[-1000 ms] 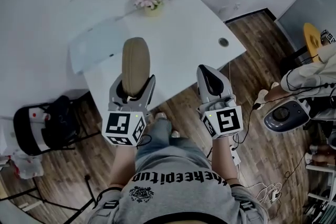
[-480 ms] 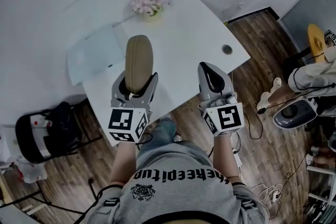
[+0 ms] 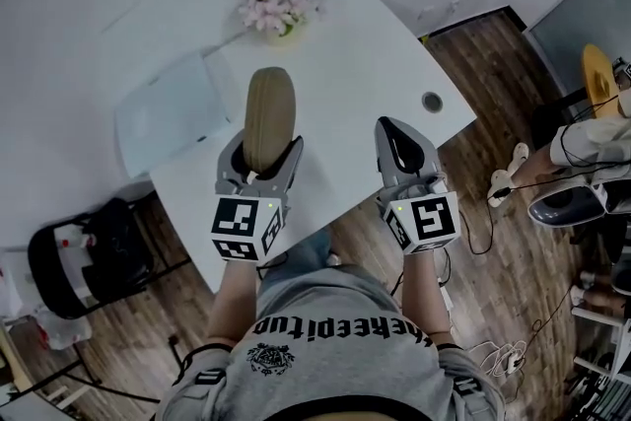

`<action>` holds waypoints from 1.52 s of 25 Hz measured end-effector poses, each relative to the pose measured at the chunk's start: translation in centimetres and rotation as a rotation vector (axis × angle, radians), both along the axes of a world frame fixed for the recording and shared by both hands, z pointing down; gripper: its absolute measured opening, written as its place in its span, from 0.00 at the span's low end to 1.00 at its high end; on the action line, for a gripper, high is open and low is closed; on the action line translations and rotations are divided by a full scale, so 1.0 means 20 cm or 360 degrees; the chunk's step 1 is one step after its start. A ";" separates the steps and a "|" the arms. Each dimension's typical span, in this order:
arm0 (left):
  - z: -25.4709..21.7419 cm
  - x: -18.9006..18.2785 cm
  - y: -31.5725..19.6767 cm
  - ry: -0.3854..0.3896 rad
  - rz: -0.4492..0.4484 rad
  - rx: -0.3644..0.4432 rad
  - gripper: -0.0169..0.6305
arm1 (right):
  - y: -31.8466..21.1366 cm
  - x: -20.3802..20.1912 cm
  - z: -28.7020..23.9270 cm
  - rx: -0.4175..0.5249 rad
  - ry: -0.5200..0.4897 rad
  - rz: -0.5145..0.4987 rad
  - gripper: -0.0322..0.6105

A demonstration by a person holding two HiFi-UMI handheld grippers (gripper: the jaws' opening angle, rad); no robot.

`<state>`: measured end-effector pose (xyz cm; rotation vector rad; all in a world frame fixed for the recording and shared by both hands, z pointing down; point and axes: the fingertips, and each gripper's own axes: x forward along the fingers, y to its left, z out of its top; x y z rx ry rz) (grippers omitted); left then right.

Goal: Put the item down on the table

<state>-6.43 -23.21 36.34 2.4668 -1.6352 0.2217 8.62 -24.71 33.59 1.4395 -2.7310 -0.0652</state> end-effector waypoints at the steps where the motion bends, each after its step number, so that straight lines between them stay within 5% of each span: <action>1: 0.02 0.00 -0.02 0.0001 0.0005 -0.0016 0.49 | -0.02 0.00 0.02 -0.0014 0.0003 0.0004 0.05; 38: 0.92 0.02 -0.48 -0.0169 0.0103 -0.0597 0.49 | -0.36 -0.02 0.46 -0.0393 0.0108 0.0086 0.05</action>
